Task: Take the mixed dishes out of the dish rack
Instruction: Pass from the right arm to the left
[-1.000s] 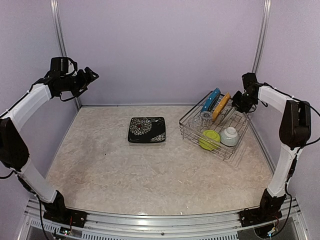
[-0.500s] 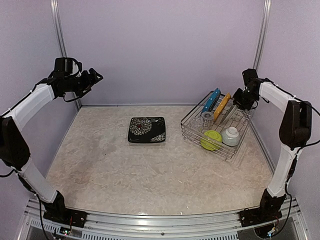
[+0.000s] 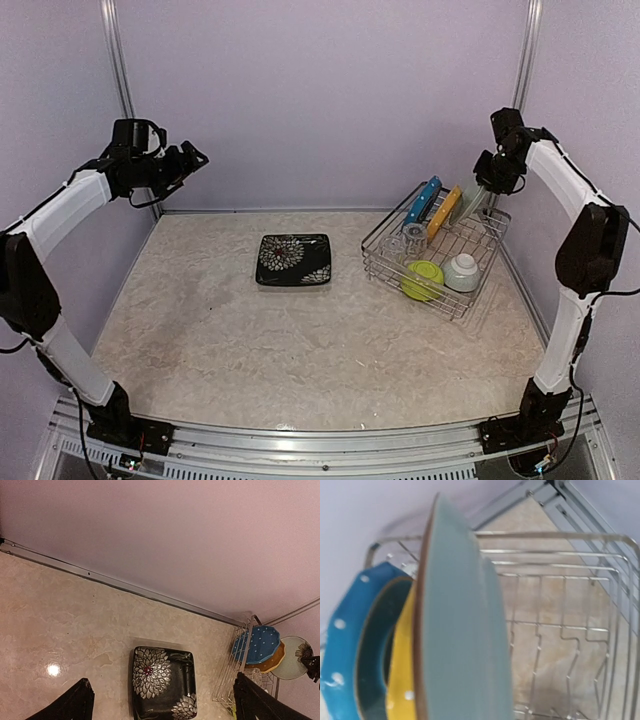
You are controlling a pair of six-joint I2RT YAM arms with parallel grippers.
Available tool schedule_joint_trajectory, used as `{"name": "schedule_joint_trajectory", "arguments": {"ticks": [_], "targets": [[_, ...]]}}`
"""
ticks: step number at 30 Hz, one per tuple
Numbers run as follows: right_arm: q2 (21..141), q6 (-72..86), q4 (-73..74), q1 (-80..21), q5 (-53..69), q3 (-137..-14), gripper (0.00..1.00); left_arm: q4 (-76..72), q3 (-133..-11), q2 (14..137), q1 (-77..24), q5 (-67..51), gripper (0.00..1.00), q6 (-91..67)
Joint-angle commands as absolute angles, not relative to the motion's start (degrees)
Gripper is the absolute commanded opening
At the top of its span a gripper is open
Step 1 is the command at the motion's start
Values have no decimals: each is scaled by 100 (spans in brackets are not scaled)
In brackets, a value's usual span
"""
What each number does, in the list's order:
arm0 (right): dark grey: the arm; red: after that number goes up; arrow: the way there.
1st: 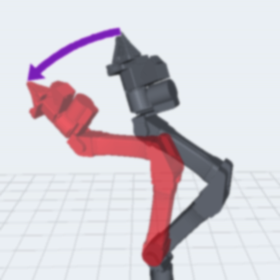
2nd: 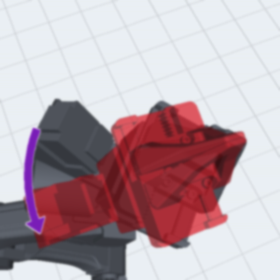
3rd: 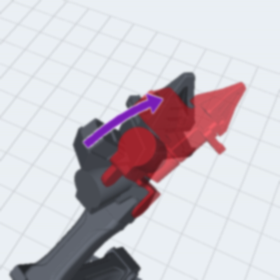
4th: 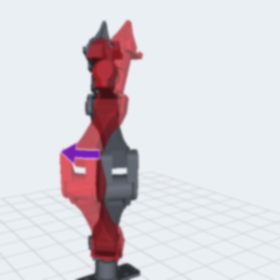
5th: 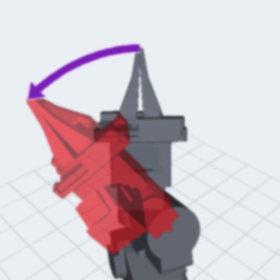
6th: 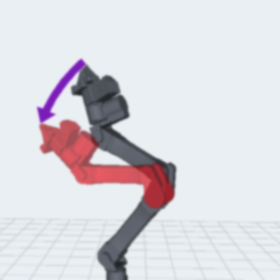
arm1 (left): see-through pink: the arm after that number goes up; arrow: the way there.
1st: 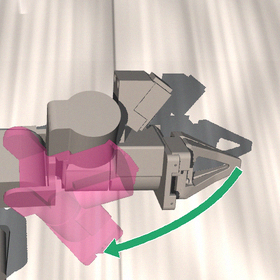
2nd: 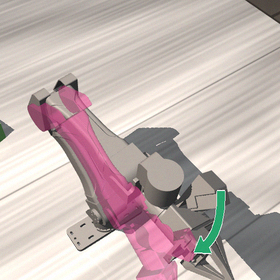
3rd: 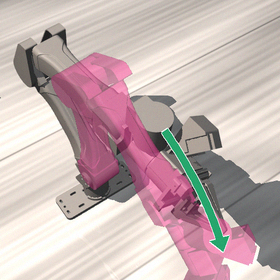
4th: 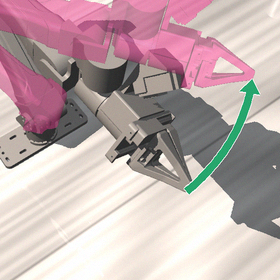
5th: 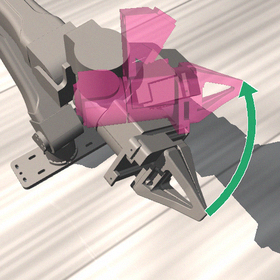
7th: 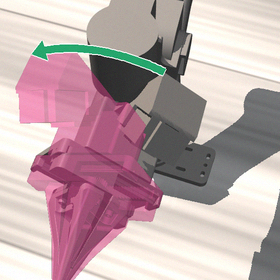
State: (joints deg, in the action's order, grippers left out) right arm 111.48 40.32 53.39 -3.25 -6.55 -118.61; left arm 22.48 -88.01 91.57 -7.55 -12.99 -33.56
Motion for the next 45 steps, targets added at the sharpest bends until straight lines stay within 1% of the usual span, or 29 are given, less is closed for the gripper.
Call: {"name": "schedule_joint_trajectory", "arguments": {"ticks": [1, 6, 14, 17, 23, 29, 31, 34, 38, 42, 45], "targets": [[11032, 3872, 5241, -404, -645, -12154, 9, 2188, -8757, 9128, -815, -1201, 98, -3247], [10728, 3736, 5449, -402, -800, -12042, 8, 2150, -8809, 9165, -923, -1225, 99, -3117], [9996, 3412, 5501, -396, -971, -11344, 4, 2109, -8942, 9267, -1099, -1263, 99, -2989], [9699, 3350, 5563, -393, -1089, -11054, 0, 2092, -8970, 9305, -1157, -1341, 99, -2952], [9155, 3332, 5528, -357, -1325, -10400, 0, 2088, -8982, 9351, -1273, -1405, 99, -2946], [8791, 3102, 5496, -309, -1467, -10145, 0, 2071, -8969, 9322, -1388, -1487, 99, -2848], [8628, 2868, 5274, -308, -1143, -10032, 0, 2022, -8938, 9288, -1400, -1703, 99, -2791], [8231, 2460, 4635, -320, -314, -9682, 0, 1968, -8921, 9234, -1402, -2250, 99, -2637], [7800, 2317, 3785, -316, 649, -9201, 0, 2216, -9211, 9359, -1419, -3067, 99, -2447], [7688, 2318, 3266, -346, 1408, -9029, 0, 2330, -9392, 9452, -1502, -3420, 99, -2376], [7681, 2439, 2835, -458, 1712, -8937, 0, 2316, -9485, 9444, -1591, -3566, 99, -2328]]}}
